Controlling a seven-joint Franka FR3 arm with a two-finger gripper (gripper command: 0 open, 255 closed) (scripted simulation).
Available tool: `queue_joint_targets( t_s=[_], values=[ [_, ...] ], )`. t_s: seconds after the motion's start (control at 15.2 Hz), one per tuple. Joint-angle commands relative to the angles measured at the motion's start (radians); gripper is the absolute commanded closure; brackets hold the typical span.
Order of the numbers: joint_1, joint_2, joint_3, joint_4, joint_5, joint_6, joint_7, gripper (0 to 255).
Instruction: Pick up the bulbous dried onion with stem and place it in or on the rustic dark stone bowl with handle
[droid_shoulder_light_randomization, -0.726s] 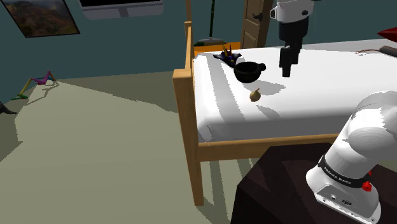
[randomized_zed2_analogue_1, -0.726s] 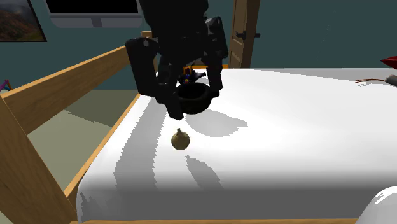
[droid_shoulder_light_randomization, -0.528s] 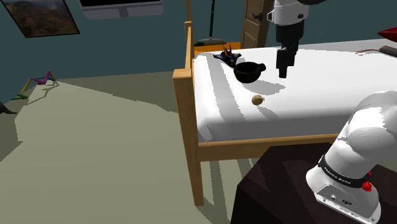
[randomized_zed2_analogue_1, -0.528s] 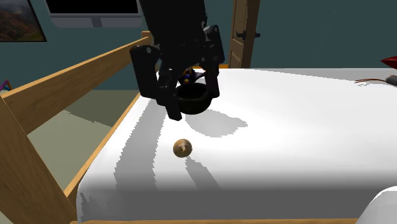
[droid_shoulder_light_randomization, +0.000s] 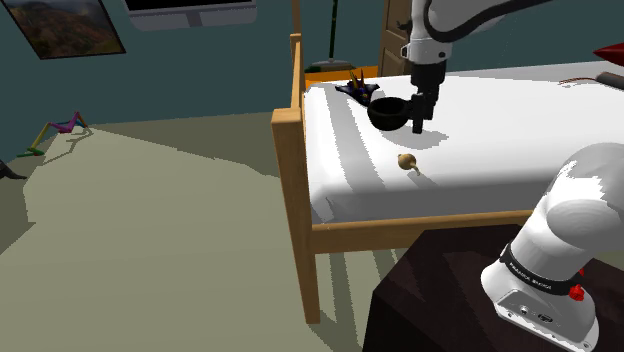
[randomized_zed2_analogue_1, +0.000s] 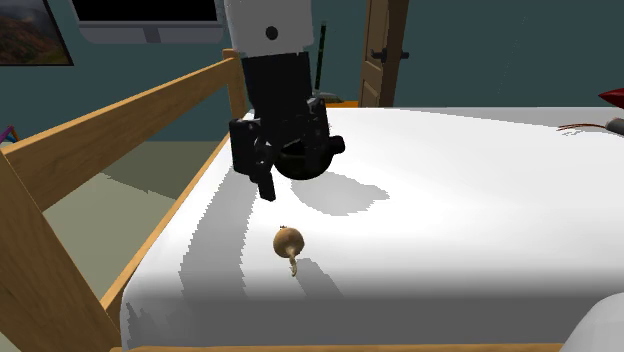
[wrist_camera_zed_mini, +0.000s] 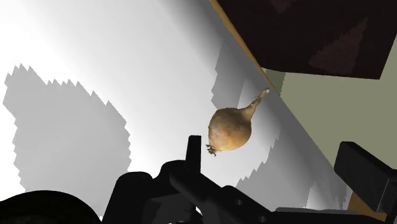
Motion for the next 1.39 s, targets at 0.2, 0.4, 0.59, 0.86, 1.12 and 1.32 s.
queue_joint_targets(
  t_s=[0.2,0.4,0.59,0.86,1.12,1.32],
  values=[
    [0.013,0.180,-0.081,0.027,0.058,0.171,-0.108,0],
    [0.024,0.281,-0.117,0.059,0.109,0.242,-0.173,0],
    [0.025,0.295,-0.118,0.029,0.113,0.285,-0.176,0],
    [0.028,0.317,-0.119,-0.008,0.119,0.343,-0.181,0],
    [0.028,0.320,-0.119,-0.013,0.120,0.352,-0.181,0],
    [0.028,0.320,-0.119,-0.013,0.120,0.352,-0.181,0]
  ],
)
